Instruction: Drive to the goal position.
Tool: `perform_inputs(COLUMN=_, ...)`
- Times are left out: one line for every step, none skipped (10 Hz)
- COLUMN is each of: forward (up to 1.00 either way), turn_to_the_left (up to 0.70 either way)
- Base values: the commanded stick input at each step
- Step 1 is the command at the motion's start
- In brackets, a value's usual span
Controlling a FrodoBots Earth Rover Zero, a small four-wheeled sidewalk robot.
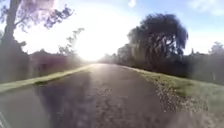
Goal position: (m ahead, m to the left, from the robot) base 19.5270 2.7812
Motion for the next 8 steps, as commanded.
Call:
perform_inputs(forward=1.00, turn_to_the_left=0.00)
perform_inputs(forward=1.00, turn_to_the_left=0.00)
perform_inputs(forward=1.00, turn_to_the_left=0.00)
perform_inputs(forward=1.00, turn_to_the_left=0.00)
perform_inputs(forward=1.00, turn_to_the_left=0.00)
perform_inputs(forward=1.00, turn_to_the_left=0.00)
perform_inputs(forward=1.00, turn_to_the_left=0.00)
perform_inputs(forward=1.00, turn_to_the_left=0.00)
